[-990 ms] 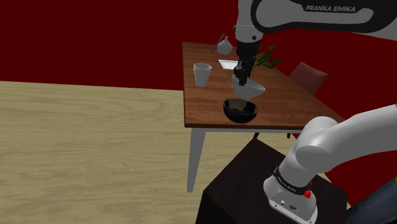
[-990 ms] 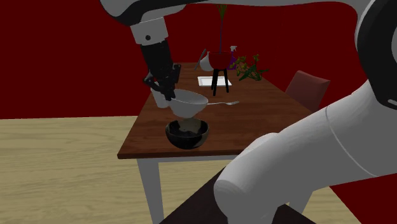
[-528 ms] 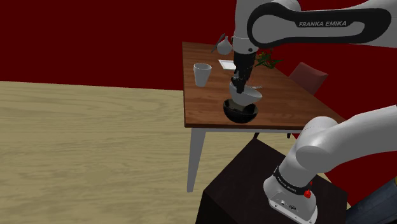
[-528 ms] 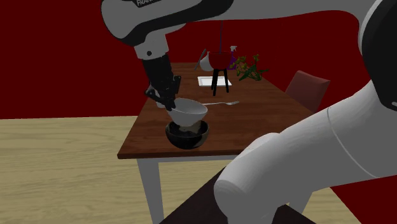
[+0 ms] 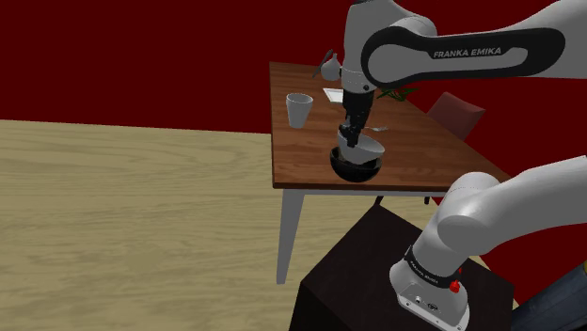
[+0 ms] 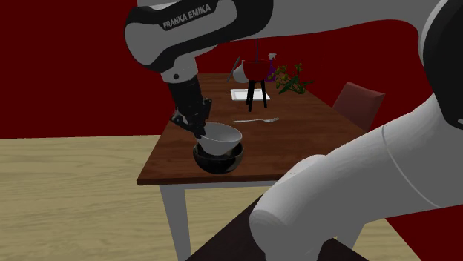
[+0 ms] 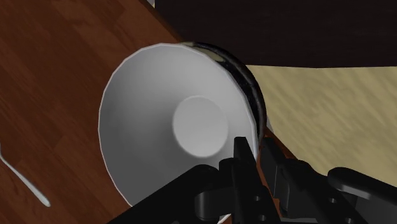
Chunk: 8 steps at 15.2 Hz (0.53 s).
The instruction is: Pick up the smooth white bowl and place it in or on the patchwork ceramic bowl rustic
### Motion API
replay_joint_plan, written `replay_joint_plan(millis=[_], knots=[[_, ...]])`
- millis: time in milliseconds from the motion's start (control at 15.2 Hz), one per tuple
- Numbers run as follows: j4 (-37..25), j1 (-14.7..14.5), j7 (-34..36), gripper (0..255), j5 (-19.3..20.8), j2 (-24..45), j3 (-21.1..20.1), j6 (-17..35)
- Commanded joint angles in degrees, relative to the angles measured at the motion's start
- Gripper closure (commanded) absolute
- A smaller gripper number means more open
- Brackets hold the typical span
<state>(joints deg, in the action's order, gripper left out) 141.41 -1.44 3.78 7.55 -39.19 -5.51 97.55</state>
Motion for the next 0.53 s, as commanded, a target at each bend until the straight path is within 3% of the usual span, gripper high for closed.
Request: replay_joint_plan(millis=[0, 198, 264, 462], knots=[[0.1, 0.0, 0.01, 255, 0.0, -0.03, 0.0, 0.09], [0.1, 0.0, 0.01, 255, 0.0, -0.03, 0.0, 0.09], [0.1, 0.0, 0.01, 0, 0.0, -0.03, 0.0, 0.09], [0.1, 0.0, 0.01, 0, 0.0, -0.03, 0.0, 0.09]])
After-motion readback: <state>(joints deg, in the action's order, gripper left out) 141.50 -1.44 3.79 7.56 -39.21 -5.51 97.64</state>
